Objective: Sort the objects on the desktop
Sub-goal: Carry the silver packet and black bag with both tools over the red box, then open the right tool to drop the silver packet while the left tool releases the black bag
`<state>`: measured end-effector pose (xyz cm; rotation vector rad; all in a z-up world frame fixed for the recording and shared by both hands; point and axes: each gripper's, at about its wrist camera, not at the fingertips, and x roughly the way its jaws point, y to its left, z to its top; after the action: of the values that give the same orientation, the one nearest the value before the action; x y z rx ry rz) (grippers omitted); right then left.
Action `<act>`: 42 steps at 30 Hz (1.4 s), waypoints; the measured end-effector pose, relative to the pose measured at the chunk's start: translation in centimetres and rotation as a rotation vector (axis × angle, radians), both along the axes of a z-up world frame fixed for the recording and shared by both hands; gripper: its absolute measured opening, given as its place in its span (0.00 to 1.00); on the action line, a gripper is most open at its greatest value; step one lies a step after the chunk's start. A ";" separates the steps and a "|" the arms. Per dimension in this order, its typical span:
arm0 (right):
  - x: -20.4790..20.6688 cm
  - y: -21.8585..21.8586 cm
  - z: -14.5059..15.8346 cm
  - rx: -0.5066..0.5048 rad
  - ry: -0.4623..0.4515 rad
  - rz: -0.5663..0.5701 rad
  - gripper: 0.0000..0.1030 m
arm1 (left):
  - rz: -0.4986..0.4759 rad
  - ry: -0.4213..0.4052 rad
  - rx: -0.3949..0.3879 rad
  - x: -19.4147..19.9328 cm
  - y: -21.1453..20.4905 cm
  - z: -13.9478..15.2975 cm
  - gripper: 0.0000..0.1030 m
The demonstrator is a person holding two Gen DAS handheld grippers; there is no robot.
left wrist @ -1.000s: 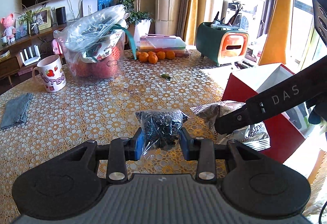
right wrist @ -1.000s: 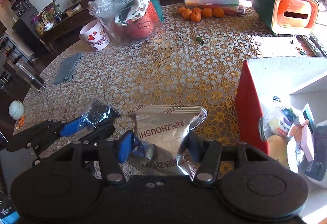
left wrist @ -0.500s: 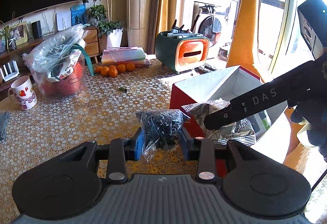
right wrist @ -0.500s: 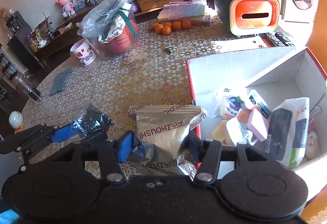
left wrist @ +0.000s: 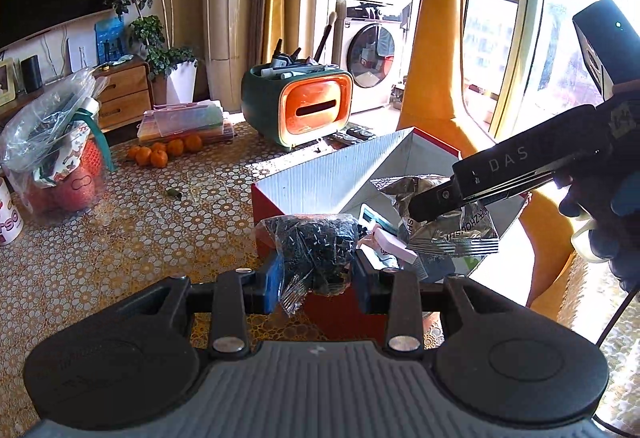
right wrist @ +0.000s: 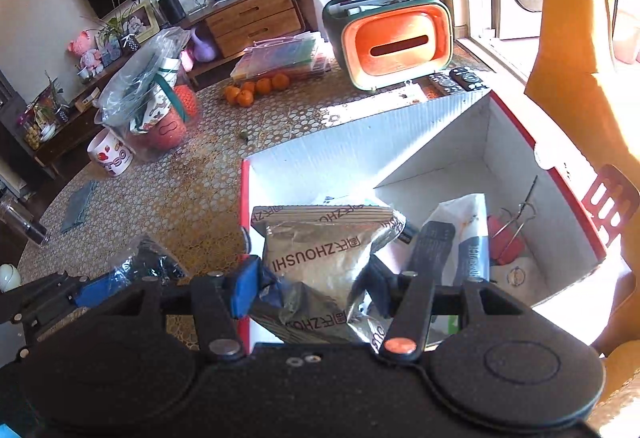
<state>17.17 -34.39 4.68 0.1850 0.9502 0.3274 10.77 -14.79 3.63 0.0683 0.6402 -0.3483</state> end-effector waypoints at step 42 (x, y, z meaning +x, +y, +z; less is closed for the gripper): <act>8.1 -6.1 -7.0 -0.142 0.046 -0.077 0.54 | -0.122 0.160 0.177 9.4 -10.1 -6.8 0.34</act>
<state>25.22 -40.49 -2.33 0.0991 1.0053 0.1847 20.14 -24.85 -3.22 0.2516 0.8264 -0.4171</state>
